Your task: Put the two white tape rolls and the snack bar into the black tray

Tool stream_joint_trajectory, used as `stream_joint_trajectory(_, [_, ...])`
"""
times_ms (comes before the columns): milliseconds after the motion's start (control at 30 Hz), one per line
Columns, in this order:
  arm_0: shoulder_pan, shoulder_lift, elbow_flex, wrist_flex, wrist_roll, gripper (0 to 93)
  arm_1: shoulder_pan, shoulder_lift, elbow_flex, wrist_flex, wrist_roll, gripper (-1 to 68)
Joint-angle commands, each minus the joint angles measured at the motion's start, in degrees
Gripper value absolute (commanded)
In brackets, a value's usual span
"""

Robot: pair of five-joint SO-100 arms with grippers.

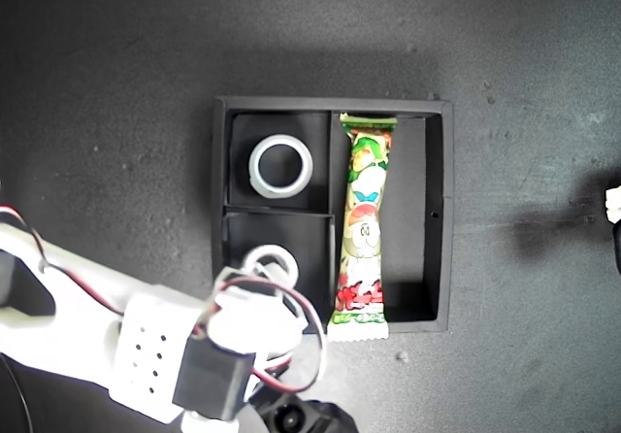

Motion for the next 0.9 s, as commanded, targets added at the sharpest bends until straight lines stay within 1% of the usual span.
stream_joint_trajectory(0, [0.4, 6.0, -0.1, 1.1, -0.3, 12.4, -0.4, -0.2, 0.8, 1.2, -0.7, 0.4])
stream_joint_trajectory(133, [0.1, 9.8, 0.7, 1.1, 0.5, 11.7, -0.4, -0.2, 0.8, 1.2, -0.7, 0.4])
stream_joint_trajectory(267, [-1.4, 20.9, 5.9, 1.1, 1.8, 6.0, -0.4, -0.2, 0.8, 1.2, -0.7, 0.4])
stream_joint_trajectory(333, [-2.8, 29.9, 12.9, 1.1, 1.7, 0.1, -0.4, -0.2, 0.8, 1.2, -0.7, 0.4])
stream_joint_trajectory(400, [-5.0, 40.0, 23.7, 1.0, 1.0, 0.1, -0.4, -0.2, 0.8, 1.2, -0.7, 0.4])
stream_joint_trajectory(500, [-8.7, 52.8, 42.0, -0.8, -1.8, 0.1, -0.4, -0.2, 0.8, 1.2, -0.7, 0.4])
stream_joint_trajectory(667, [-10.9, 72.3, 76.1, -15.9, -4.8, 0.1, -0.4, -0.2, 0.8, 1.2, -0.7, 0.4])
stream_joint_trajectory(867, [-11.3, 91.2, 104.9, -29.5, -9.6, 0.1, -0.4, -0.2, 0.8, 1.2, -0.7, 0.4])
